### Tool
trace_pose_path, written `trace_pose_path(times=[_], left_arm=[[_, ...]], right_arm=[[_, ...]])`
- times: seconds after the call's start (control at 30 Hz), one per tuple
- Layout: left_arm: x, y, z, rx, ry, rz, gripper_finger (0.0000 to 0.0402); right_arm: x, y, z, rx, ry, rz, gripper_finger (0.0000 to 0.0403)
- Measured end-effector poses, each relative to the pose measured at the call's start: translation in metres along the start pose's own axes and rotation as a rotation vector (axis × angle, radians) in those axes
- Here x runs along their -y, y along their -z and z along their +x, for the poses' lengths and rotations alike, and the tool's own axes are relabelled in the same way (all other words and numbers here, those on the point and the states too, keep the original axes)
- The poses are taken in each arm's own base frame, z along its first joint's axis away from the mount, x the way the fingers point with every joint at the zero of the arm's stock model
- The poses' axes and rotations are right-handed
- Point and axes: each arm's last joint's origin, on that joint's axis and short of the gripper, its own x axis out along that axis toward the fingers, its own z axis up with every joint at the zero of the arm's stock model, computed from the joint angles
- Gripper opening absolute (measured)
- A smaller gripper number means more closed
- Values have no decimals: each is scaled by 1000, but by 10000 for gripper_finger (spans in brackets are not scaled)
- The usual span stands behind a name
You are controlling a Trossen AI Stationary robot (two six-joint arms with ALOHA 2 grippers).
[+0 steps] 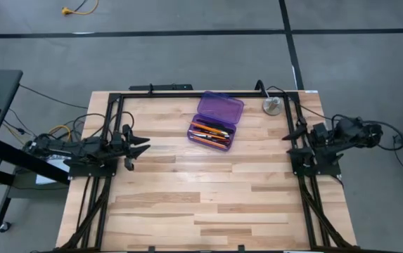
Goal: Pick & place school supplies into a supply box
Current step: Return to Home Position
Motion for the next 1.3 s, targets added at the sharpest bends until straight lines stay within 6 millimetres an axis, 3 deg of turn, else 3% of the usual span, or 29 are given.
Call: trace_pose_path(times=[0.3, 0.77, 1.3], left_arm=[[-1, 3, 1, -27, -22, -3, 116], [0, 3, 1, -31, -15, -24, 116], [0, 3, 1, -37, -10, 10, 116]], right_arm=[[-1, 31, 30, 43, -3, 23, 230], [-2, 106, 69, 34, -11, 32, 230], [-6, 111, 73, 67, -14, 3, 230]])
